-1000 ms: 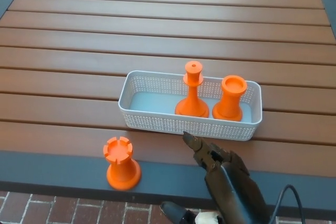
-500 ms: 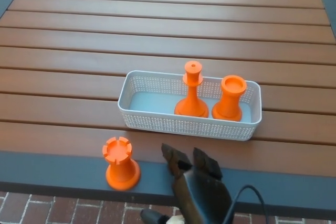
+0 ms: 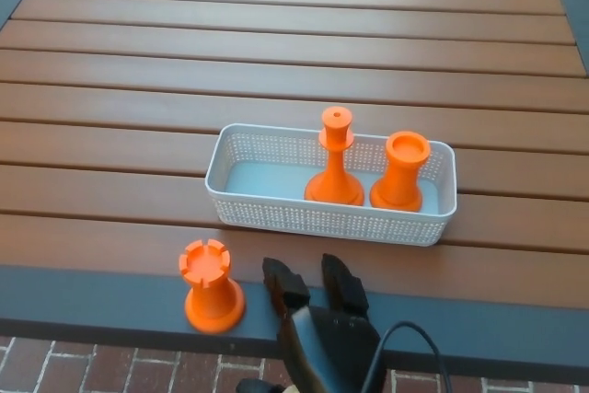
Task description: Using the right hand to place 3 different shape and weight chess pieces into a small container
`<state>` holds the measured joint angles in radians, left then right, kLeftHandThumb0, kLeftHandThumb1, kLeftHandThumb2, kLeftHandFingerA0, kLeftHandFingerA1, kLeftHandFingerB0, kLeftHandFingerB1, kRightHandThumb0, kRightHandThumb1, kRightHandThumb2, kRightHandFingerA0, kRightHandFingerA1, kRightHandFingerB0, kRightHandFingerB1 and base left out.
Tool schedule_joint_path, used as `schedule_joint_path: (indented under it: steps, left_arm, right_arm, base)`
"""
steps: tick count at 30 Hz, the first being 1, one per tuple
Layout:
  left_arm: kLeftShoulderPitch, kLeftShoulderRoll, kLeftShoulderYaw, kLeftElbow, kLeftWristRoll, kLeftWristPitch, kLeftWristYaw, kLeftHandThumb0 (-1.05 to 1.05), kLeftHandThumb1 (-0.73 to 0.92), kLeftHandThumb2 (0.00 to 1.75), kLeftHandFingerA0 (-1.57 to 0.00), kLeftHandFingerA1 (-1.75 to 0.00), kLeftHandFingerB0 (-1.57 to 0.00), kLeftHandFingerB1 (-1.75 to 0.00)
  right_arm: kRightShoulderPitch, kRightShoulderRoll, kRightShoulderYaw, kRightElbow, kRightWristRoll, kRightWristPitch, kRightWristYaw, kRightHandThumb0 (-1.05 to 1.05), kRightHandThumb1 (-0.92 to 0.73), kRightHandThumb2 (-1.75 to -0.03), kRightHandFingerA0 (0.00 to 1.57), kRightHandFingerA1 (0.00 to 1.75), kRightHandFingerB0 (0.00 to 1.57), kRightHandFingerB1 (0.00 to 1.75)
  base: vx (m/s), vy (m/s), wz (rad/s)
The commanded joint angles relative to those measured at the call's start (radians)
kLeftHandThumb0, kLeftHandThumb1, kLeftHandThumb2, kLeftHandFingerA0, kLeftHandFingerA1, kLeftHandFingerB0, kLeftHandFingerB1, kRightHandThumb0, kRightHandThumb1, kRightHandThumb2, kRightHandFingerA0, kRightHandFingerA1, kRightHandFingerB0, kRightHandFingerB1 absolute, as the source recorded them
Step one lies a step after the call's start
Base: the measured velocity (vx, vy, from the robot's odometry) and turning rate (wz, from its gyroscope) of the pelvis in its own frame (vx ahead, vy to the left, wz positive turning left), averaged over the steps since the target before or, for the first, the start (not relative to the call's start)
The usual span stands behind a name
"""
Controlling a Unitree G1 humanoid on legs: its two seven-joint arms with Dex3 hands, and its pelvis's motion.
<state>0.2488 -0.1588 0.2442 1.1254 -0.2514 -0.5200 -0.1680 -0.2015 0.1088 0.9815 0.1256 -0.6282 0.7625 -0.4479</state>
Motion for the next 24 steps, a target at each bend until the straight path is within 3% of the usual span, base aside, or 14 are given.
schedule_joint_path:
  steps: [1, 6, 8, 12, 20, 21, 22, 23, 24]
  left_arm:
    - [0.006, 0.000, -0.009, -0.003, 0.031, -0.035, 0.015, -0.05, 0.53, 1.11, -1.03, -1.52, -0.93, -1.22]
    - [0.008, 0.002, -0.026, -0.007, 0.052, -0.047, 0.035, -0.08, 0.54, 1.09, -1.07, -1.51, -0.94, -1.25]
    - [0.007, 0.001, -0.023, -0.012, 0.042, -0.036, 0.033, -0.05, 0.56, 1.08, -1.05, -1.51, -0.95, -1.25]
    - [0.010, 0.002, -0.025, -0.007, 0.038, -0.038, 0.023, -0.04, 0.53, 1.13, -1.05, -1.52, -0.95, -1.24]
    - [0.021, -0.008, -0.025, -0.009, 0.029, -0.029, 0.021, -0.05, 0.51, 1.12, -1.04, -1.52, -0.95, -1.22]
    - [0.022, -0.007, -0.029, -0.012, 0.036, -0.030, 0.032, -0.04, 0.53, 1.13, -1.23, -1.26, -1.02, -1.09]
    - [0.023, -0.007, -0.032, -0.013, 0.041, -0.031, 0.039, -0.04, 0.53, 1.13, -1.23, -1.26, -1.02, -1.09]
    - [0.020, -0.006, -0.031, -0.006, 0.041, -0.032, 0.042, -0.05, 0.55, 1.10, -1.07, -1.51, -0.98, -1.20]
    - [0.016, -0.004, -0.030, 0.002, 0.040, -0.033, 0.044, -0.05, 0.55, 1.10, -1.07, -1.51, -0.98, -1.20]
  right_arm:
    - [-0.085, 0.298, -0.015, 0.124, 0.007, -0.055, -0.064, -0.91, -0.53, -0.94, 0.00, 0.29, 0.13, 0.23]
    - [-0.110, 0.306, -0.040, 0.152, 0.016, -0.053, -0.067, -0.87, -0.50, -0.92, 0.00, 0.31, 0.13, 0.25]
    - [-0.132, 0.342, -0.055, 0.188, 0.036, -0.060, -0.067, -0.88, -0.50, -0.93, 0.02, 0.32, 0.04, 0.22]
    - [-0.144, 0.374, -0.042, 0.205, 0.053, -0.077, -0.059, -0.85, -0.48, -0.93, 0.01, 0.37, 0.02, 0.22]
    - [-0.125, 0.422, 0.014, 0.178, 0.105, -0.070, -0.014, -0.87, -0.49, -0.93, 0.00, 0.39, 0.06, 0.19]
    - [-0.126, 0.421, 0.009, 0.177, 0.113, -0.069, -0.012, -0.87, -0.49, -0.94, 0.00, 0.38, 0.06, 0.17]
    - [-0.127, 0.420, 0.005, 0.177, 0.118, -0.067, -0.012, -0.87, -0.49, -0.94, 0.00, 0.38, 0.06, 0.17]
    - [-0.129, 0.419, -0.004, 0.183, 0.122, -0.064, -0.015, -0.88, -0.51, -0.94, 0.00, 0.38, 0.07, 0.18]
    - [-0.133, 0.418, -0.013, 0.191, 0.127, -0.061, -0.020, -0.88, -0.51, -0.94, 0.00, 0.38, 0.07, 0.18]
  base:
    - [0.00, 0.000, 0.00]
    - [0.00, 0.000, 0.00]
    - [0.00, 0.000, 0.00]
    - [0.00, 0.000, 0.00]
    - [0.00, 0.000, 0.00]
    - [0.00, 0.000, 0.00]
    - [0.00, 0.000, 0.00]
    - [0.00, 0.000, 0.00]
    - [0.00, 0.000, 0.00]
